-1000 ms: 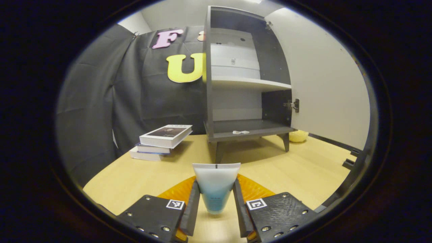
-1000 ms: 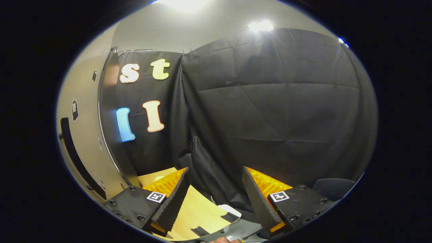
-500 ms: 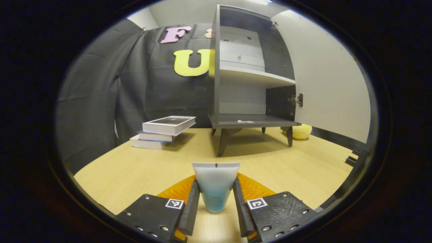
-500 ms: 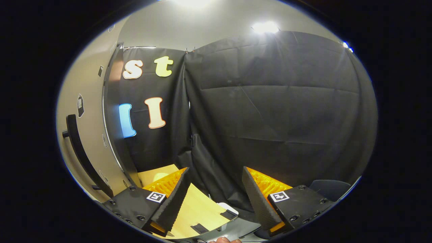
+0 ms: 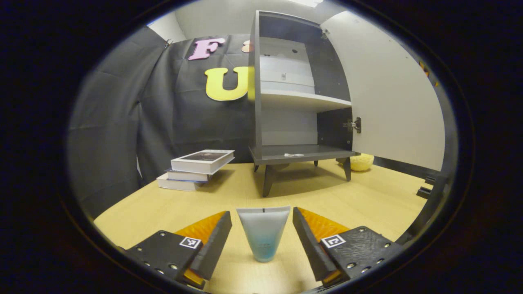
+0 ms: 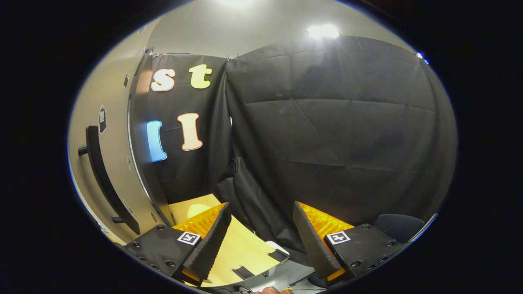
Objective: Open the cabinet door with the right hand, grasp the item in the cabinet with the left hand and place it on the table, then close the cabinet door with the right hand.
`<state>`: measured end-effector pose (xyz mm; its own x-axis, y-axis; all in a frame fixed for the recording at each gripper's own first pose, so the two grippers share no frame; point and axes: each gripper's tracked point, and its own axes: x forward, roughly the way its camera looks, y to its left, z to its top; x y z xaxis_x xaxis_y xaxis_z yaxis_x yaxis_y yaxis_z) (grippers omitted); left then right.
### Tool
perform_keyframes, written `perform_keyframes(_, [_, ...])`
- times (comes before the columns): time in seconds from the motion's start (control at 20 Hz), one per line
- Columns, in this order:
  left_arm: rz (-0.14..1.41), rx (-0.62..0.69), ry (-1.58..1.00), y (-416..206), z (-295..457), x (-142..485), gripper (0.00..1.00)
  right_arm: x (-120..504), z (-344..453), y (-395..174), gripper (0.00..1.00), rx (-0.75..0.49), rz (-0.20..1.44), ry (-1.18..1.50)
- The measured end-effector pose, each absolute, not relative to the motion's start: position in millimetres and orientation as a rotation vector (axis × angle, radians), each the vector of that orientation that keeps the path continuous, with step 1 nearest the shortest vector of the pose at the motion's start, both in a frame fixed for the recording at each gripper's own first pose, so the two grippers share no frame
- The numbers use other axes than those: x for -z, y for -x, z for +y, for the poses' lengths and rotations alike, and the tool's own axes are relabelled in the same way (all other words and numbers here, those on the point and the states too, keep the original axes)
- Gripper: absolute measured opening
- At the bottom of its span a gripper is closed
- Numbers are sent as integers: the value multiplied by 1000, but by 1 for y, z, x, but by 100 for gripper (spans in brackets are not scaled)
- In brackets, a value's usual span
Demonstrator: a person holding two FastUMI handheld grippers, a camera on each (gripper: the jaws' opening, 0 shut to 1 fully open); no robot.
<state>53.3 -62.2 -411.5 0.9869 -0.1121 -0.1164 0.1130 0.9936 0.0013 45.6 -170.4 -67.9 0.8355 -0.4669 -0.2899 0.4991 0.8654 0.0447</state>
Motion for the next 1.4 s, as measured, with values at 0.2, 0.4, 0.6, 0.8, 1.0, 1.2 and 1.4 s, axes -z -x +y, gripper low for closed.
perform_keyframes(0.2, [75,128,6,-46,-59,372,92,80,-171,-38,93,527,293,-139])
perform_keyframes(0.4, [34,152,3,-31,-57,321,92,96,-174,-32,93,547,306,-178])
perform_keyframes(0.6, [-5,147,-24,-26,-53,266,92,126,-177,-32,93,549,326,-273])
perform_keyframes(0.8, [36,87,-22,-25,-45,219,91,153,-194,-38,92,578,360,-302])
perform_keyframes(1.0, [47,56,32,-14,-47,161,92,153,-207,-49,98,551,331,-261])
perform_keyframes(1.2, [41,58,43,-16,-62,111,91,148,-204,-65,98,477,319,-223])
perform_keyframes(1.4, [33,27,76,-20,-63,76,91,130,-193,-80,98,377,285,-160])
